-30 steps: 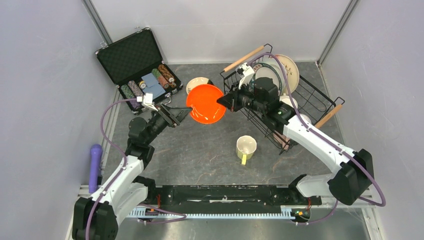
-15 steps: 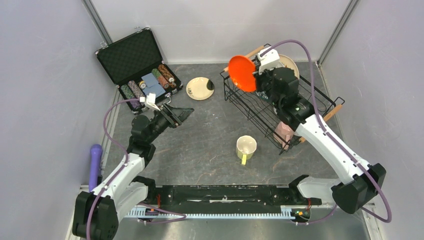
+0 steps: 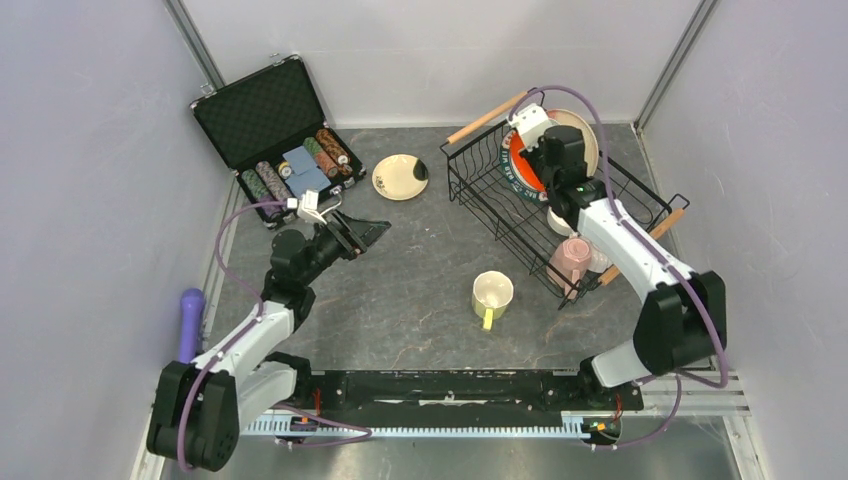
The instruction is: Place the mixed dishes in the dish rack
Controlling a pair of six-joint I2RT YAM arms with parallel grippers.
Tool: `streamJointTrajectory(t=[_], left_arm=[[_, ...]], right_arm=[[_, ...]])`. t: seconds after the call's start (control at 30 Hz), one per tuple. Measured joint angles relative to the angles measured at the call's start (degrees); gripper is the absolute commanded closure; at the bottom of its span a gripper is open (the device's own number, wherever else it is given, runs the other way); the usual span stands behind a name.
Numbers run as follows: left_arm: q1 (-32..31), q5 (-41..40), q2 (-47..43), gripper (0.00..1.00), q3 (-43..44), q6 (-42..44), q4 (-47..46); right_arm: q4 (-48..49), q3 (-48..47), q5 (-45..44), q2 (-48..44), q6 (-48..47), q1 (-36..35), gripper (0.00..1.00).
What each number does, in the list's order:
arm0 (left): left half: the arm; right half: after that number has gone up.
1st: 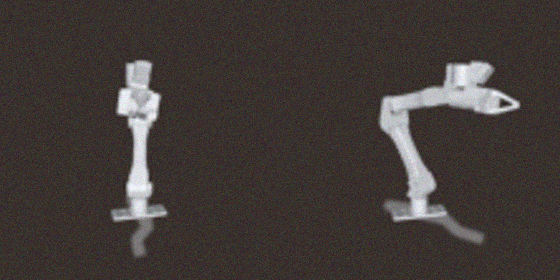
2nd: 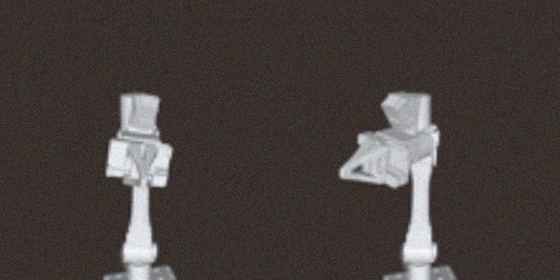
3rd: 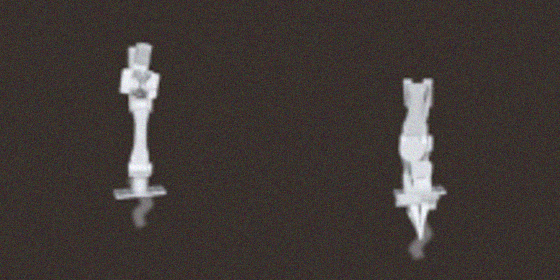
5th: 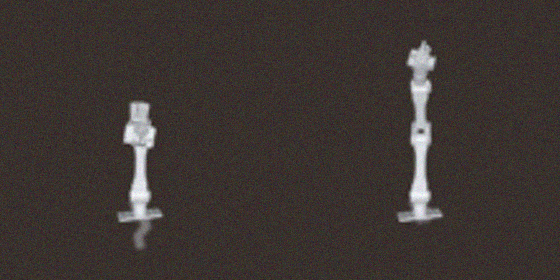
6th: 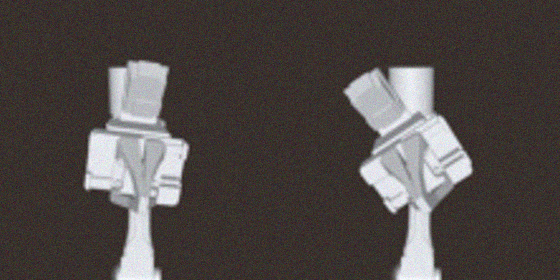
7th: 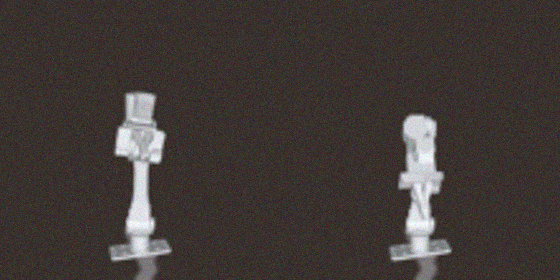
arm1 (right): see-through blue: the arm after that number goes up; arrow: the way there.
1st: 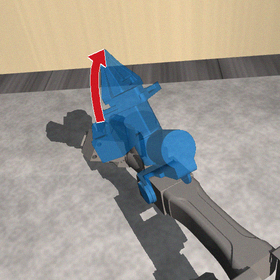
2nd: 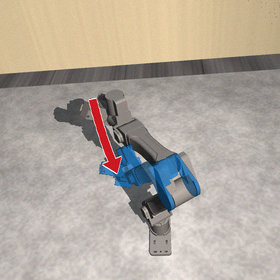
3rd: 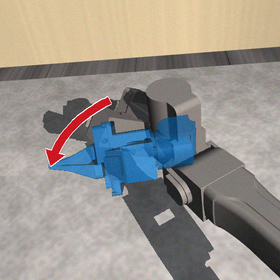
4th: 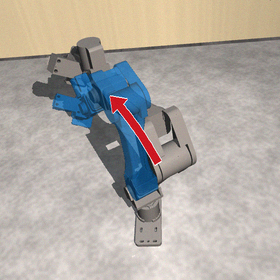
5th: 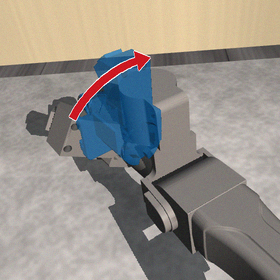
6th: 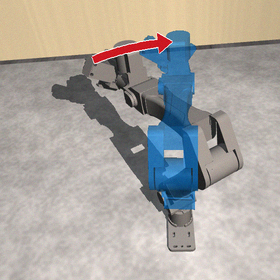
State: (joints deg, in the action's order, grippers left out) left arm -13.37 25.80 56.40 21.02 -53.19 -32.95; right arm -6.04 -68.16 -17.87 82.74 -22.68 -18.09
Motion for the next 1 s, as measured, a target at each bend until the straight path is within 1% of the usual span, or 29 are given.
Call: streamJointTrajectory(t=[0.23,0.47,0.8,0.87,0.9,0.93,0.97,1.0], left_arm=[[0.0,2.1,7.0,0.30,-1.2,-3.7,-6.9],[0.0,4.5,11.3,0.31,-1.4,-7.7,-12.3],[0.0,5.0,16.1,0.31,-1.4,-10.4,-16.5],[0.0,5.0,16.8,0.32,-1.4,-10.5,-17.0],[0.0,5.1,17.1,0.32,-1.4,-10.6,-17.0],[0.0,5.3,17.3,0.31,-1.4,-10.6,-17.1],[0.0,5.6,17.6,0.31,-1.4,-10.6,-17.2],[0.0,5.9,17.7,0.31,-1.4,-10.6,-17.3]], right_arm=[[1.7,0.0,2.3,7.9,-5.1,0.5,1.00],[5.2,0.0,5.2,11.5,-8.8,1.4,1.00],[6.6,-0.1,10.4,16.2,-8.8,3.2,0.99],[6.8,-0.1,11.8,16.6,-7.9,4.0,0.84],[6.9,-0.1,12.4,16.7,-7.3,4.4,0.73],[6.9,-0.1,13.0,16.7,-6.5,4.7,0.55],[7.0,-0.2,12.9,16.8,-6.0,4.9,0.27],[7.1,-0.4,12.8,17.0,-5.1,5.3,0.17]])
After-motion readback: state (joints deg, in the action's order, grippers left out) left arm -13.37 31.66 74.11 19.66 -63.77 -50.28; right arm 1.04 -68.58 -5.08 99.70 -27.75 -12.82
